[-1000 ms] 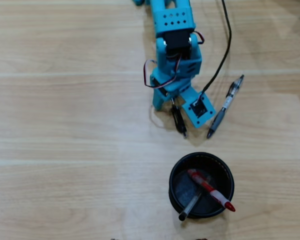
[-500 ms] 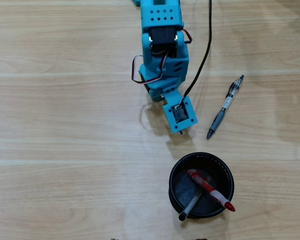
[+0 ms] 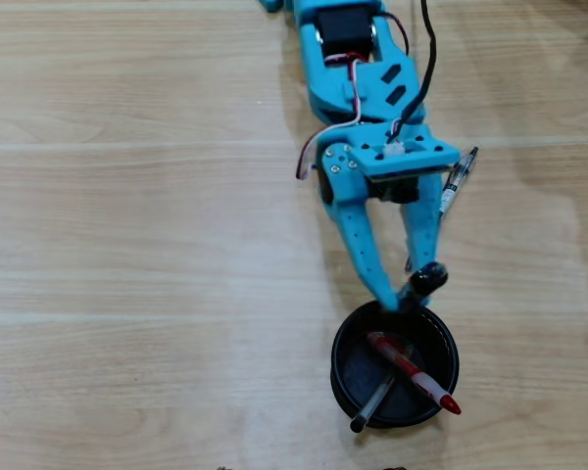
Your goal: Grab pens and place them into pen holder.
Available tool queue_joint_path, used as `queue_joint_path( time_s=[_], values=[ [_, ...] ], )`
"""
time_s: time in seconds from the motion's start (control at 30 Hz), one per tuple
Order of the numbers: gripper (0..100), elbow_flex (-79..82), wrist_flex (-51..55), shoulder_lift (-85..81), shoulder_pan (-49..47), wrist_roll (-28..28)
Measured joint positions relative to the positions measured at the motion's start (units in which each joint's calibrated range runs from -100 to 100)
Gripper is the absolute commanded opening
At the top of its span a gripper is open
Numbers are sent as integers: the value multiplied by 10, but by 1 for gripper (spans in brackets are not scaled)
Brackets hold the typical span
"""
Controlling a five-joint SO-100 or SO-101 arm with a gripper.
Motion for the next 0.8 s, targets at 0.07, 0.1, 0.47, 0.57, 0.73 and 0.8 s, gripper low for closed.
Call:
queue_joint_path(
  time_s=[0.07, 0.1, 0.47, 0.57, 0.73, 0.8],
  values=[
    [2, -34, -22, 51, -1, -9],
    [2, -52, -27, 75, 2, -10],
    [12, -127, -38, 189, 2, -2],
    [12, -134, -40, 189, 3, 17],
    [9, -136, -35, 168, 1, 38],
    [6, -136, 3, 128, -2, 69]
  ],
)
